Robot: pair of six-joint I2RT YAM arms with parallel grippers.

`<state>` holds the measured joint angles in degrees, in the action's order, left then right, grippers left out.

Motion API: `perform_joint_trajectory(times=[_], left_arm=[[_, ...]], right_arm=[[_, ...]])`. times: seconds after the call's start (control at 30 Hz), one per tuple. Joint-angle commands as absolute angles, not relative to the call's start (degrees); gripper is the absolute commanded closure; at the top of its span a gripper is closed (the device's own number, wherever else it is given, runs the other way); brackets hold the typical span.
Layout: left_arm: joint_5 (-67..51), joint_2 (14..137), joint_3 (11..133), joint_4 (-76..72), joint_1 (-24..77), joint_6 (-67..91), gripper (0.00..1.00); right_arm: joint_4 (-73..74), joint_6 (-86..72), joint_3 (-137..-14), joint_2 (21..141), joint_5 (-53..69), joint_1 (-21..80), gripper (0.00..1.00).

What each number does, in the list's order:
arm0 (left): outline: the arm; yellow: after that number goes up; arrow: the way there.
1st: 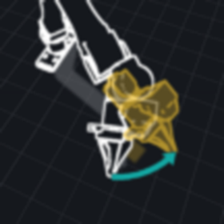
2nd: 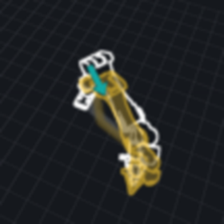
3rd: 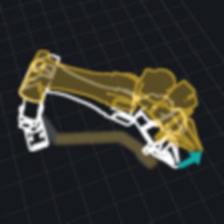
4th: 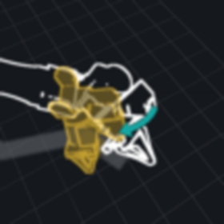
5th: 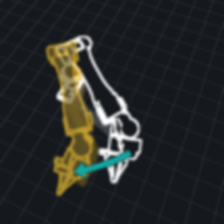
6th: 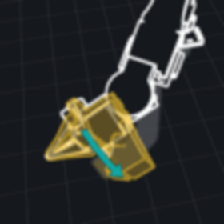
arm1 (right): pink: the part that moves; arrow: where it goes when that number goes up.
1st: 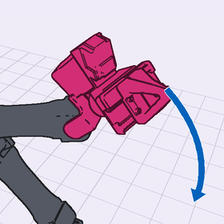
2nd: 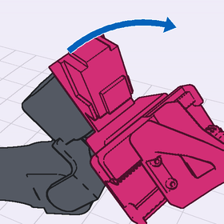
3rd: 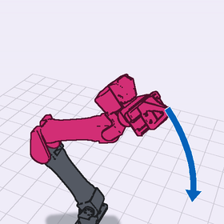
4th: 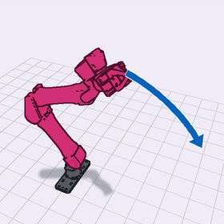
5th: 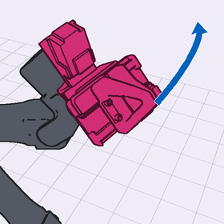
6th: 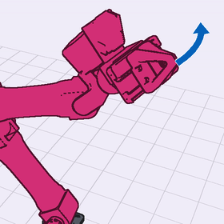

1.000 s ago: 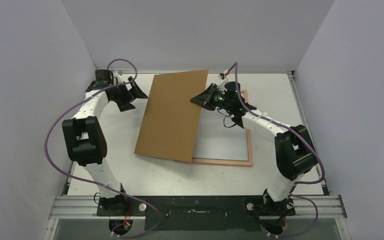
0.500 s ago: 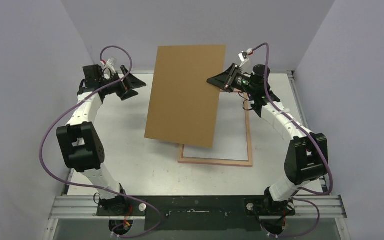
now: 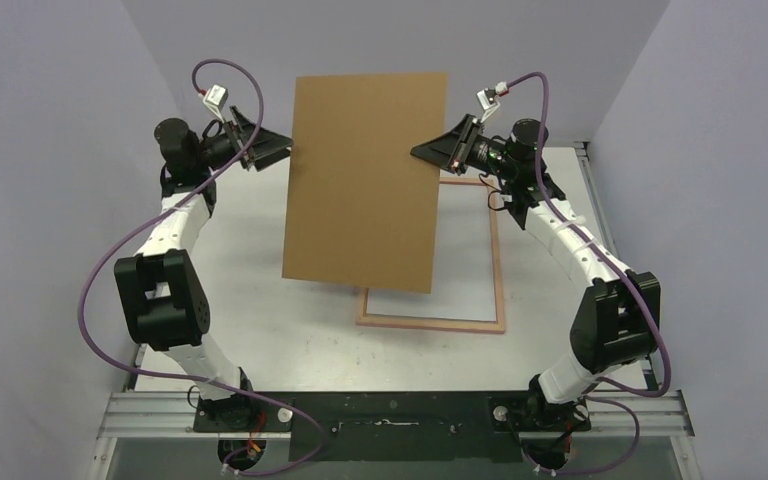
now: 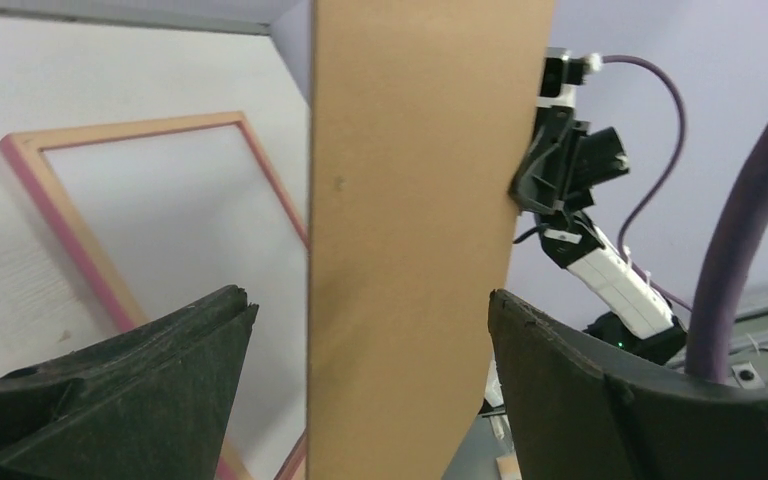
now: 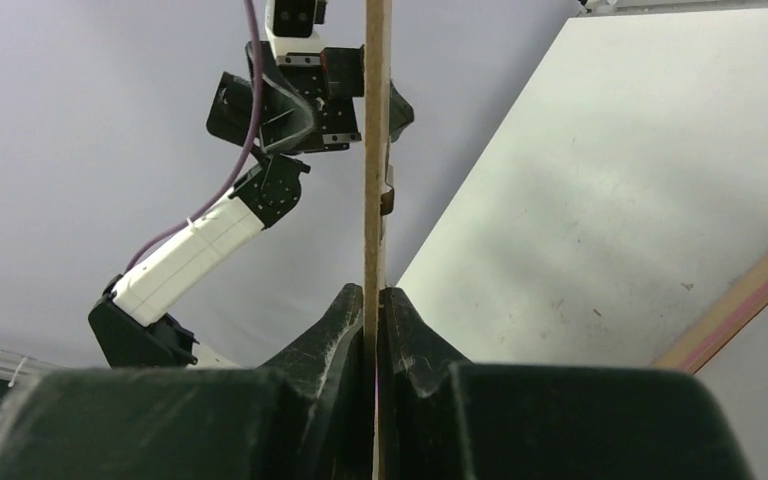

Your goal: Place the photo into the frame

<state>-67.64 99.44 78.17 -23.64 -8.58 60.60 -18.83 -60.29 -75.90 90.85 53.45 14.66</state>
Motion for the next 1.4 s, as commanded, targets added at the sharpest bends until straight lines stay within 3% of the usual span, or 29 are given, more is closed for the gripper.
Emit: perform_joint_trajectory(times=[0.0,0.37,0.57,0.83,0.9,0.97,1.03,1.1,1.23,1.37], left_arm=[[-72.46,97.87,76.81,-52.32,-8.16,81.13,0.16],[-70.8,96.09,78.08,-39.13,-4.75,73.4,0.32],[-69.73,93.96,80.66,-27.43,-3.35,66.76,0.62],[-69.75,91.08,80.43,-23.21,-4.08,66.97,1.0],[-69.18,90.67,80.55,-22.94,-4.1,67.81,1.0],[-67.87,90.26,80.59,-22.81,-4.11,68.65,1.0],[-65.83,90.0,80.6,-22.21,-4.21,69.65,1.0],[-63.78,89.79,80.53,-22.45,-4.22,71.34,1.0],[-60.07,89.39,80.24,-23.25,-4.26,74.07,1.0],[-56.62,89.35,79.57,-23.37,-4.35,77.32,1.0]], right_arm=[[-25.9,-62.74,-79.12,86.22,54.34,14.59,1.0],[-30.43,-66.62,-78.95,85.87,56.62,15.18,1.0],[-30.11,-66.58,-78.26,86.29,56.97,14.86,1.0],[-43.81,-78.73,-73.78,87.34,56.17,13.11,1.0],[-43.98,-79.88,-73.16,87.28,55.28,13.0,0.98],[-44.56,-81.47,-71.92,87.19,54.03,12.97,0.83],[-46.66,-84.39,-70.2,86.87,52.47,12.96,0.58],[-51.46,-87.77,-67.85,86.28,50.67,12.99,0.49],[-58.54,-93.74,-65.22,86.18,49.38,13.52,0.46],[-62.11,-96.38,-64.06,86.22,49.74,14.74,0.5]])
